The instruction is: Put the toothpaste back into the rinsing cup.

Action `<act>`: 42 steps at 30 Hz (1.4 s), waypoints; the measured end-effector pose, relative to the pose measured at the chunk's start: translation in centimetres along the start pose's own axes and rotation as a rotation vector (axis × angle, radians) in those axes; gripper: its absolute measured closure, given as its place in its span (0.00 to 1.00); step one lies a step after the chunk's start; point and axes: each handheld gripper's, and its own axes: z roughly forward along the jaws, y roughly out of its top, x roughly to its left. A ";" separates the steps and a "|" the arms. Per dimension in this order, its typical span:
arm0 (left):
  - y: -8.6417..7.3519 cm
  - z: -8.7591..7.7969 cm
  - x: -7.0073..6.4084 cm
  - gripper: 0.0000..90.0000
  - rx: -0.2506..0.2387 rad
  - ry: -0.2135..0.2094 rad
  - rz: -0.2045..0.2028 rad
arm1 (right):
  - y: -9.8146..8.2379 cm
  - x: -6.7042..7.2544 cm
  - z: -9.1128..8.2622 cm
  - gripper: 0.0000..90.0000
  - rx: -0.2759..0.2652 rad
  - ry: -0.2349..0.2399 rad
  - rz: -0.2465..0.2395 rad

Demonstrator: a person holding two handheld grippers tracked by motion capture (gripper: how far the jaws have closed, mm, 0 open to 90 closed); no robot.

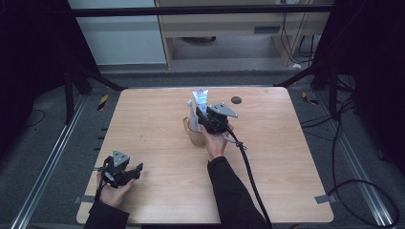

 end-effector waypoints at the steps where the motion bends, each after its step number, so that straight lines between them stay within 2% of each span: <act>1: 0.0 0.0 0.0 0.45 0.001 0.000 0.000 | 0.0 0.0 0.0 0.69 0.003 0.001 -0.002; 5: 0.0 0.0 0.0 0.45 0.001 0.000 0.001 | 0.2 -0.1 -0.3 0.65 0.021 0.004 -0.014; 10: 0.0 0.0 -0.1 0.45 0.002 0.000 0.003 | 0.0 -0.2 -0.6 0.65 0.061 0.006 -0.031; 15: 0.0 0.1 -0.1 0.45 0.004 0.000 0.002 | 0.0 -0.3 -0.8 0.64 0.109 0.011 -0.075; 19: 0.0 0.1 -0.1 0.45 0.003 0.000 0.002 | -0.2 -0.6 -1.2 0.63 0.129 0.018 -0.065; 22: 0.0 0.1 -0.1 0.45 0.004 0.000 0.003 | -0.5 -0.7 -1.4 0.61 0.162 0.023 -0.077; 26: 0.0 0.1 -0.1 0.45 0.004 0.001 0.004 | -0.5 -0.7 -1.6 0.54 0.184 0.033 -0.093; 27: 0.0 0.1 -0.1 0.45 0.005 0.000 0.004 | -0.4 -0.7 -1.8 0.64 0.175 0.033 -0.095; 28: 0.0 0.1 -0.2 0.45 0.005 0.001 0.005 | 0.0 -0.7 -2.3 0.61 0.145 0.035 -0.095; 29: 0.0 0.1 -0.2 0.45 0.005 0.001 0.005 | 0.4 -0.7 -2.6 0.62 0.131 0.037 -0.093; 34: 0.0 0.1 -0.2 0.45 0.006 0.001 0.008 | 2.0 -0.6 -4.7 0.57 0.109 0.043 -0.122; 39: 0.0 0.2 -0.3 0.45 0.010 -0.002 0.013 | 1.9 -1.1 -7.1 0.47 0.137 0.022 -0.160; 42: 0.0 0.2 -0.4 0.45 0.013 -0.007 0.019 | 1.3 -1.9 -8.4 0.41 0.164 0.014 -0.154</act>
